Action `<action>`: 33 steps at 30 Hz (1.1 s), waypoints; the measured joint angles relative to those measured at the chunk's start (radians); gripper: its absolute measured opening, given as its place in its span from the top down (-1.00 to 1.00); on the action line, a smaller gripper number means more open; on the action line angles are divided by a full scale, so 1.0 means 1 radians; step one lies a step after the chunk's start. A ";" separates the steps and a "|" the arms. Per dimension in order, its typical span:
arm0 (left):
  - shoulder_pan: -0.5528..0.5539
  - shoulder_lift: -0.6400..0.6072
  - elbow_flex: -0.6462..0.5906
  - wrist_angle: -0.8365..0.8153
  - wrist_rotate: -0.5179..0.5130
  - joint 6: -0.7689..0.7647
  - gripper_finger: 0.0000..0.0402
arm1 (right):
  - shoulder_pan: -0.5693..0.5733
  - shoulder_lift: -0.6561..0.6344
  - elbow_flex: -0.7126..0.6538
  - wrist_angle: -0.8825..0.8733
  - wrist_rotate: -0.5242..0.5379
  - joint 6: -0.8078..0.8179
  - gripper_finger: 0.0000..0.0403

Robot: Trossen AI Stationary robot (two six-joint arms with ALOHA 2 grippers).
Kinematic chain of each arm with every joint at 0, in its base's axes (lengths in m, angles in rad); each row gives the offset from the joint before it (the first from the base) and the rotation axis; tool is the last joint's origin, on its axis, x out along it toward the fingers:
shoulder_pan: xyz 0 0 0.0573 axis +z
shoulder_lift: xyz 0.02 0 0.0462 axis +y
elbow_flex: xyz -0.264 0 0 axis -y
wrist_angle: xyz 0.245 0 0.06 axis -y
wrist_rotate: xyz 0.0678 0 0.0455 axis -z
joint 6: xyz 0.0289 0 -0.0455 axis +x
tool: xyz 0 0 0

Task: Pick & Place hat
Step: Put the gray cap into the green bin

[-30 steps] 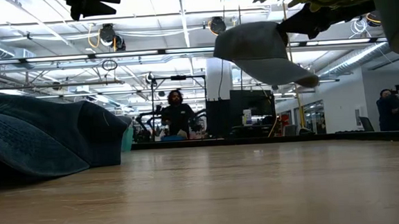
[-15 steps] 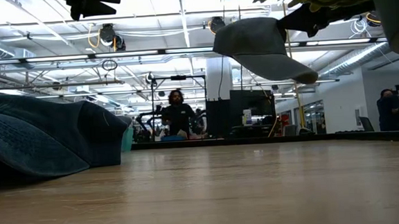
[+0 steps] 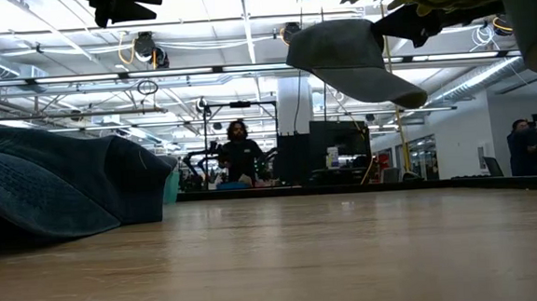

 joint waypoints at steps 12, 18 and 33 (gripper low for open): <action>0.000 0.000 0.000 0.000 0.000 0.000 -0.27 | 0.000 0.000 0.000 0.003 -0.003 0.021 1.00; 0.000 0.000 0.000 0.000 0.000 0.000 -0.27 | 0.000 0.000 0.000 0.012 -0.033 0.013 1.00; 0.000 0.000 0.000 0.467 -0.001 -0.014 -0.27 | 0.024 0.000 0.000 0.080 -0.079 0.021 1.00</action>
